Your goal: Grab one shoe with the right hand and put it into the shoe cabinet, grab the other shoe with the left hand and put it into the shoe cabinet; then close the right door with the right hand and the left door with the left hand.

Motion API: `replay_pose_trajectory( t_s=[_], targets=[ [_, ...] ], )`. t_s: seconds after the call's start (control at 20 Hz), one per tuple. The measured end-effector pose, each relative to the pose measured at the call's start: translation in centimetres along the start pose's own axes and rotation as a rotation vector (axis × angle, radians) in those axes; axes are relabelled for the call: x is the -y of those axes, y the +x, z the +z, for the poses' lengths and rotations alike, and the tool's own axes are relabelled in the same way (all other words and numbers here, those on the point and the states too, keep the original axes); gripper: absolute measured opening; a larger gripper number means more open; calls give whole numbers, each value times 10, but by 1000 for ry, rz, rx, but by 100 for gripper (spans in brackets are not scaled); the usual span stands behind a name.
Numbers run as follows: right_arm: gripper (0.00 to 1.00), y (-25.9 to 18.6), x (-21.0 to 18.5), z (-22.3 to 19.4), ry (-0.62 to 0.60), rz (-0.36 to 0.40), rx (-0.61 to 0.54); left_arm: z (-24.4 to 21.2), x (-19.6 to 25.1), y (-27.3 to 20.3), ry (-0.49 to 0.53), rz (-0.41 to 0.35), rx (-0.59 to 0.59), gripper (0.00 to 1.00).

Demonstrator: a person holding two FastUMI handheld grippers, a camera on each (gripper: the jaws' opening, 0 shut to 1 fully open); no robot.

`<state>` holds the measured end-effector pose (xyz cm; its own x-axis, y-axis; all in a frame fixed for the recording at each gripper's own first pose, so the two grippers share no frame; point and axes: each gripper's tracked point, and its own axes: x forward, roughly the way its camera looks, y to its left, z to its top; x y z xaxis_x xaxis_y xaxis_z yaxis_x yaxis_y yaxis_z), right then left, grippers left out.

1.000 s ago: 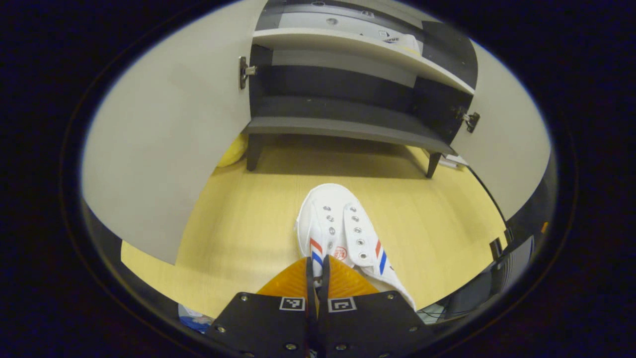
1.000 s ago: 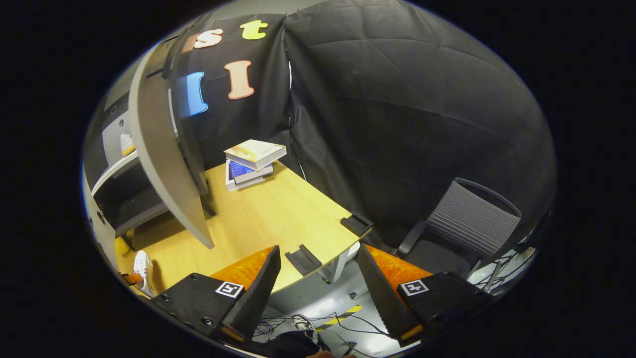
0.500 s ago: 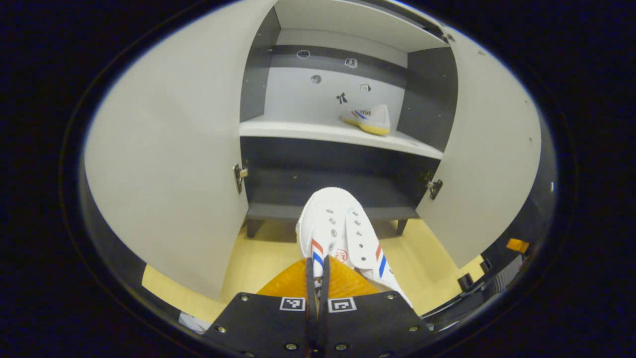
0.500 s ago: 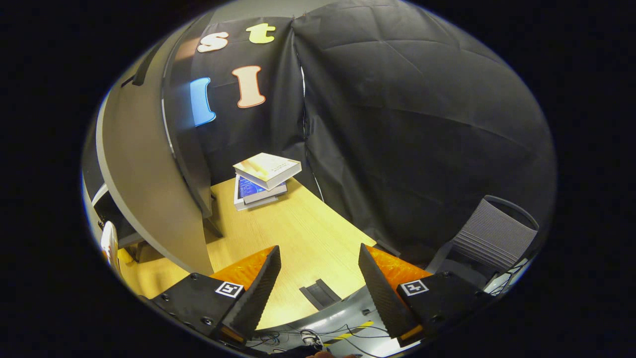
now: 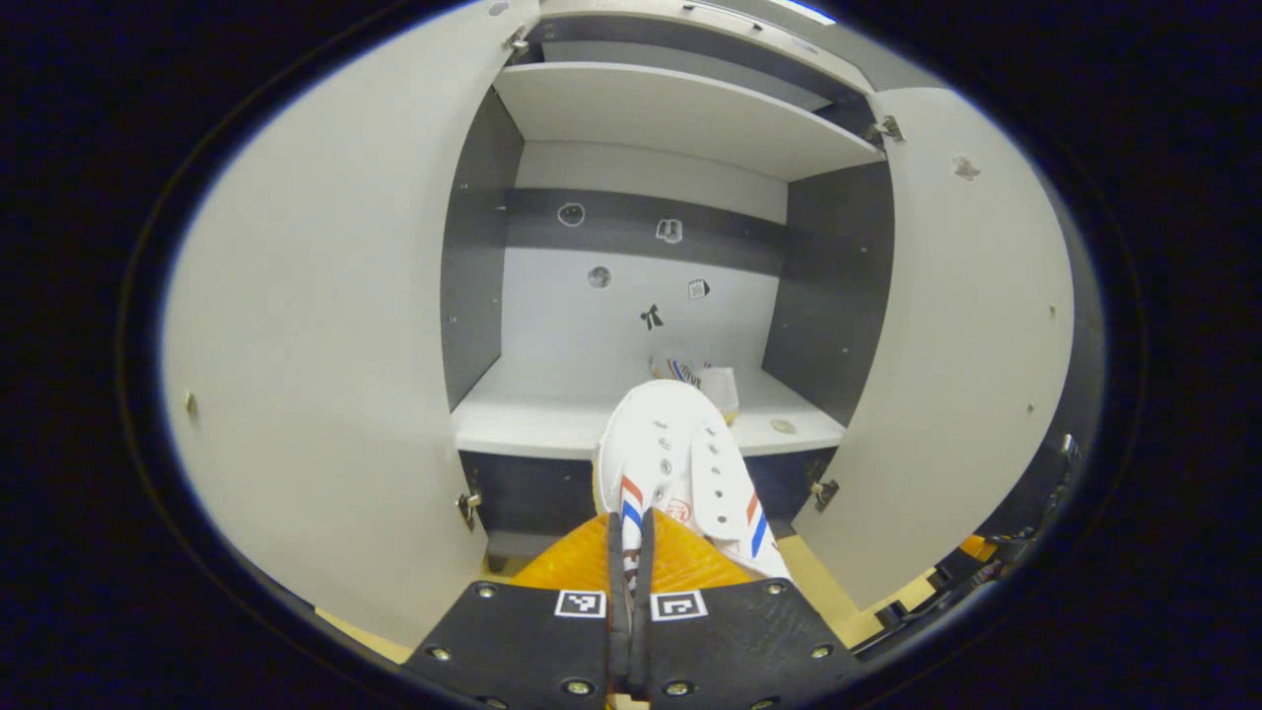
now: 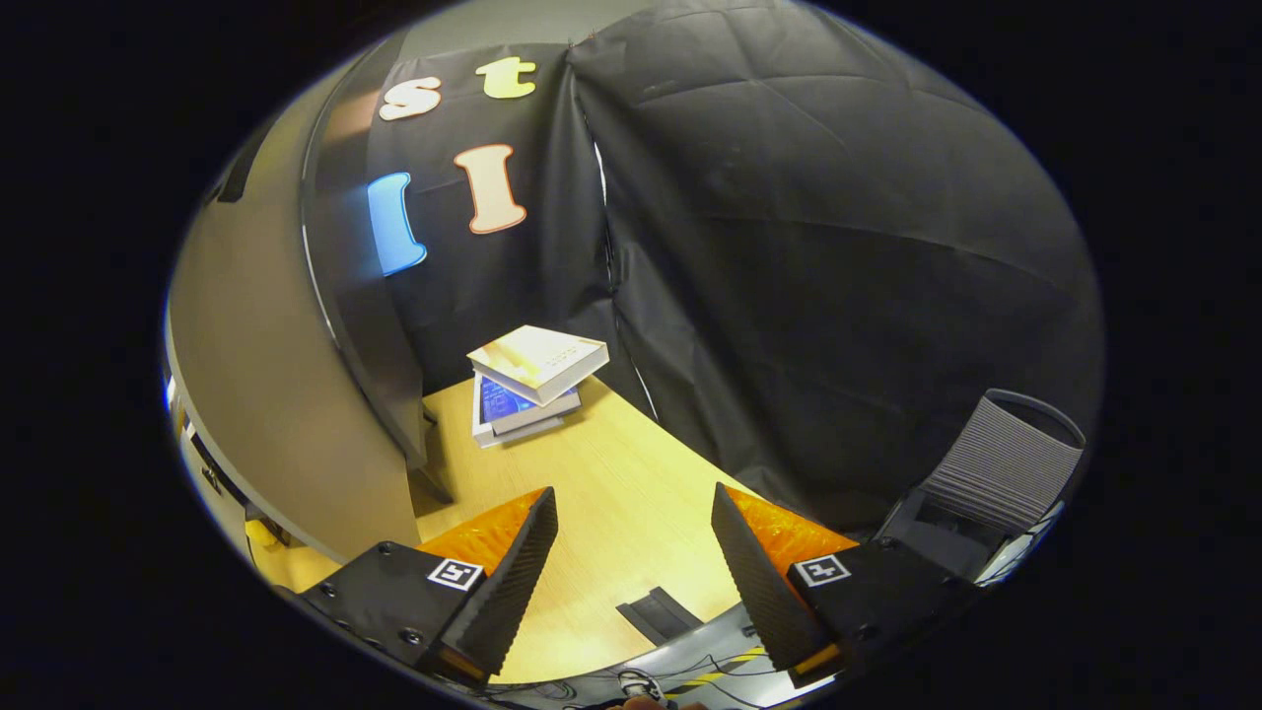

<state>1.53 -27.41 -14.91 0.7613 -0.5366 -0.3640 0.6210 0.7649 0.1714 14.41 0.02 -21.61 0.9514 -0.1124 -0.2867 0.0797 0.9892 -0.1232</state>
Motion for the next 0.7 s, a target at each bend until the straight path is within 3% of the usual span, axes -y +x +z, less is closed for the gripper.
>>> replay_pose_trajectory(
  t_s=[0.45, 0.7],
  targets=[
    [99, -17, 33, 5, 47, -76, 62, -1, 0, -2, 20, 46, 110, 1],
    [99, -25, 52, 7, 76, -141, 85, 1, 0, -5, -4, 80, 100, 1]
  ],
)
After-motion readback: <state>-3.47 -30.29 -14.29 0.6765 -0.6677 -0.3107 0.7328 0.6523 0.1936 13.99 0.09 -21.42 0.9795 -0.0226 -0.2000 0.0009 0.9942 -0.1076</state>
